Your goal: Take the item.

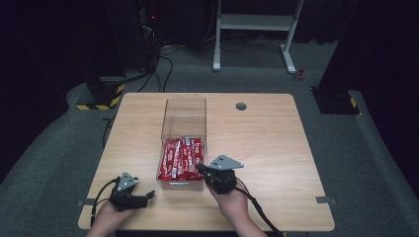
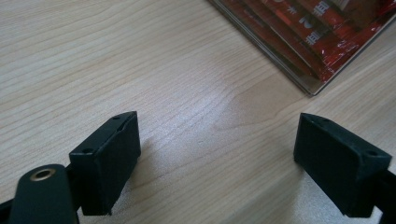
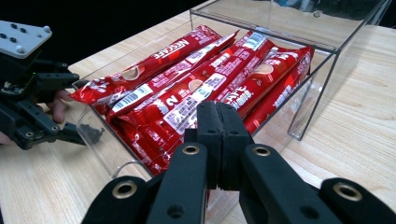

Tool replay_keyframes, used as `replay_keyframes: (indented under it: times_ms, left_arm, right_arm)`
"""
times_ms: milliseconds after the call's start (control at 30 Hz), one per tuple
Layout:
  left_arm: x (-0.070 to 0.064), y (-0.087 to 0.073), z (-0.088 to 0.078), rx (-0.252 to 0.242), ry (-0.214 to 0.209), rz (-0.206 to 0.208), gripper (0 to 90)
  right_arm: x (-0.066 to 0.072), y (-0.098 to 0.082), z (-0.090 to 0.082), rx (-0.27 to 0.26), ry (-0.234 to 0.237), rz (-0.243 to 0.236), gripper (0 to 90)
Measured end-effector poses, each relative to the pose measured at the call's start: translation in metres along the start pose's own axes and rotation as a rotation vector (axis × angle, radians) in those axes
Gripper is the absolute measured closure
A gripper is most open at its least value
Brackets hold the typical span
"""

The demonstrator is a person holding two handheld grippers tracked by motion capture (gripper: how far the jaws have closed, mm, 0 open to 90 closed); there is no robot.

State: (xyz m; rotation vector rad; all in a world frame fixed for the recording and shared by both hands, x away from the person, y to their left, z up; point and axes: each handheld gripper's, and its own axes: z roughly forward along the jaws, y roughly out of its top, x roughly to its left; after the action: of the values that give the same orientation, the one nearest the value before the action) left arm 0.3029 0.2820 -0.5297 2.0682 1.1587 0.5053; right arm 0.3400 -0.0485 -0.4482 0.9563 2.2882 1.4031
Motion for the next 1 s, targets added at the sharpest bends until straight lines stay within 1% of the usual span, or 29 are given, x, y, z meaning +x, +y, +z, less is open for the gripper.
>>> replay_keyframes:
  times_ms: [200,733,1000]
  left_arm:
    - [0.0003,0.0009,0.0008,0.002,-0.001,0.004,15.1]
    - [0.0003,0.0018,0.0018,0.001,-0.004,0.006,15.1]
    - [0.0003,0.0018,0.0018,0.001,-0.004,0.005,15.1]
  right_arm:
    - [0.0024,-0.0012,-0.0030,0.002,0.001,-0.003,90.0]
    - [0.0018,-0.0009,-0.0060,-0.006,-0.001,-0.011,90.0]
    - [0.0014,0.0012,-0.0092,-0.021,-0.009,-0.013,90.0]
